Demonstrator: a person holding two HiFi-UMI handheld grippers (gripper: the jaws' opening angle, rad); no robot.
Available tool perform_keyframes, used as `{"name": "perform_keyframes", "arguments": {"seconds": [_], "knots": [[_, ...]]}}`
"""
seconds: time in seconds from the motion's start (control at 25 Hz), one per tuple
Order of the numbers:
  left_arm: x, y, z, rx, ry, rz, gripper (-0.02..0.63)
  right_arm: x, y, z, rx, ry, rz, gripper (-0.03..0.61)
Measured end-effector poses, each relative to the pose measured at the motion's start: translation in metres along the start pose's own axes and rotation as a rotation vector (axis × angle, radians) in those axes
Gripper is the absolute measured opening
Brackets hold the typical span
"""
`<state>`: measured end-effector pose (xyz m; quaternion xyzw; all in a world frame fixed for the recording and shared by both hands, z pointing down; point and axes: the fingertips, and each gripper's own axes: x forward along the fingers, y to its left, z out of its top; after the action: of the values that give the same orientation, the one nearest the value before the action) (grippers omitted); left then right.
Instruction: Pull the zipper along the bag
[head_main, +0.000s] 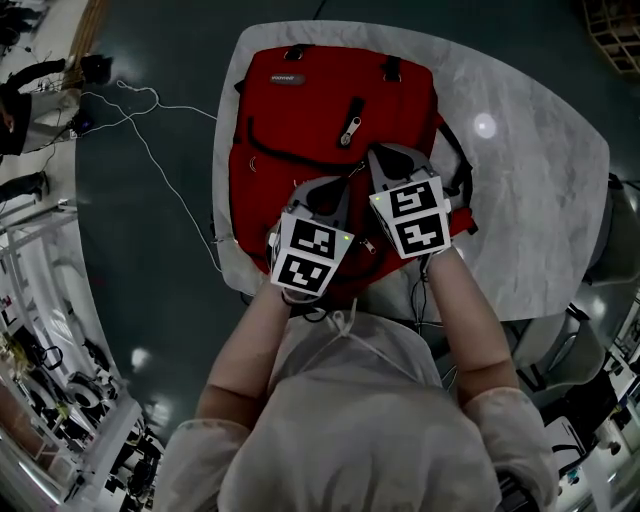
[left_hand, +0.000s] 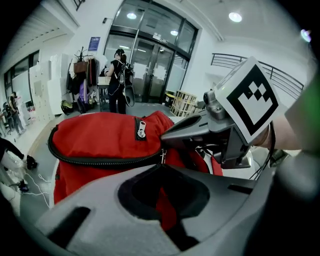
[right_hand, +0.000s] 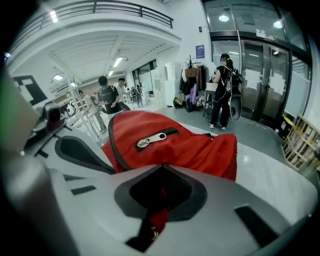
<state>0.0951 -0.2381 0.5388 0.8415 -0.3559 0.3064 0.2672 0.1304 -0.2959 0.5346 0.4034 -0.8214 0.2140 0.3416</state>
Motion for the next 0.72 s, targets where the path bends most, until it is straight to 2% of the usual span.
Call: {"name": "perform_keyframes", "arguments": {"seconds": [0.16,0.2,0.36,0.48,0.56,0.68,0.72], "knots": [[-0.006,0.01,0.001,0.152,0.053,0.04,0.018,-0.002,0.002,0.002,-0.018,-0.009,-0.011,0.028],[-0.007,0.012,0.001,0.169,0.064,0.037,0.018,-0.002,0.002,0.002,-0.013,-0.012,-0.011,0.026],[-0.008,0.013,-0.002,0.152,0.081,0.003,0.017,-0.001,0.001,0.002,-0.011,-0.014,-0.016,0.026],[-0.012,0.021,-0.006,0.233,0.106,0.035,0.017,-0.001,0.002,0.002,-0.017,-0.012,-0.014,0.026],[-0.014,0.024,-0.008,0.252,0.117,0.041,0.017,-0.002,0.001,0.001,-0.017,-0.012,-0.013,0.026],[-0.019,0.051,-0.018,0.316,0.167,0.124,0.017,-0.001,0.0,0.001,-0.021,-0.009,-0.018,0.028],[-0.023,0.06,-0.023,0.304,0.176,0.126,0.017,-0.001,0.0,0.001,-0.021,-0.009,-0.019,0.026]]}}
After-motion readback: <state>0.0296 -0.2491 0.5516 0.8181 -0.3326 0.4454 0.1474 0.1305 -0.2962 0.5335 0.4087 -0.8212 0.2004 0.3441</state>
